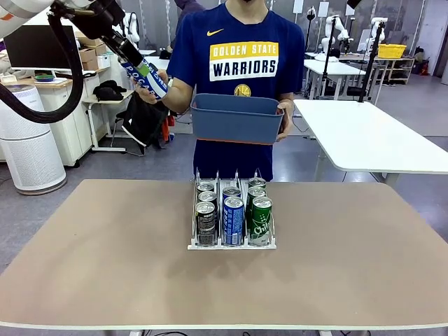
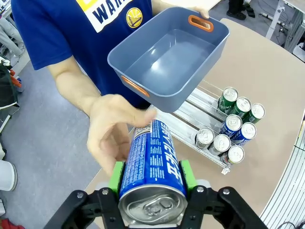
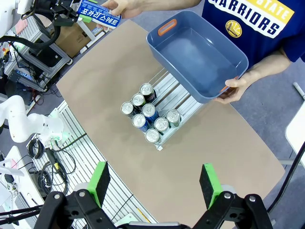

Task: Fill the beverage cans into the dispenser.
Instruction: Place the picked Ionic drink in the line of the Automatic Can Dispenser with the same cans.

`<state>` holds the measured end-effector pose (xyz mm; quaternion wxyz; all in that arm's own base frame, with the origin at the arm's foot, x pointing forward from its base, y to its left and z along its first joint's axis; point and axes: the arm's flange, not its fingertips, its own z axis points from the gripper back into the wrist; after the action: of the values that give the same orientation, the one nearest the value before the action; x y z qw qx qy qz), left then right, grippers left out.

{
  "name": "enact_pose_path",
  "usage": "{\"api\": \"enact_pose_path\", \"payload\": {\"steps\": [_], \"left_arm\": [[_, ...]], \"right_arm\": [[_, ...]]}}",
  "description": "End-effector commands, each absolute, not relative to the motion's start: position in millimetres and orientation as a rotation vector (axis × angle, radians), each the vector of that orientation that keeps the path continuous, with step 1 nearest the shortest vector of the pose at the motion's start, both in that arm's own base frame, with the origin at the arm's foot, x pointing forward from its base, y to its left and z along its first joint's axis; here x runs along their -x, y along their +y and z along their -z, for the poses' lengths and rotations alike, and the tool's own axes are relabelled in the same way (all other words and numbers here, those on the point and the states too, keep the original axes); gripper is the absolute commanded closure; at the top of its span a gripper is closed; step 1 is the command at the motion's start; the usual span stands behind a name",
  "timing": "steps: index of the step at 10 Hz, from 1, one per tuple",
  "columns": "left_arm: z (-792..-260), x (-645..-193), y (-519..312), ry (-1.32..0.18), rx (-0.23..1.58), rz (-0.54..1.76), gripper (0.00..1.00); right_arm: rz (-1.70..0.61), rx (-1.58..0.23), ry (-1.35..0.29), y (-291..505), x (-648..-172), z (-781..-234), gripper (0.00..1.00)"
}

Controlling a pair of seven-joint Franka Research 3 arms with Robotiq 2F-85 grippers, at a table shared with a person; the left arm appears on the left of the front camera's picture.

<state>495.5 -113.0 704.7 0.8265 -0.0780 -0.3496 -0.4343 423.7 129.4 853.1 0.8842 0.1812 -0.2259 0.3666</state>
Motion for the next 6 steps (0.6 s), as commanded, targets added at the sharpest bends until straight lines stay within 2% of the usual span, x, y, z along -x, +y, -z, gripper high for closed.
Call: {"api": "enact_pose_path", "payload": {"steps": [1,6], "left_arm": [[-706.8,-495.3,-110.3,-0.750,0.163,0.920,0.47],[-706.8,-495.3,-110.3,-0.750,0.163,0.920,0.47]], "right_arm": [[-0.760,-0.388,-0.465,128.7,-423.3,-852.8,0.00],[-0.760,-0.388,-0.465,128.7,-423.3,-852.8,0.00]]}}
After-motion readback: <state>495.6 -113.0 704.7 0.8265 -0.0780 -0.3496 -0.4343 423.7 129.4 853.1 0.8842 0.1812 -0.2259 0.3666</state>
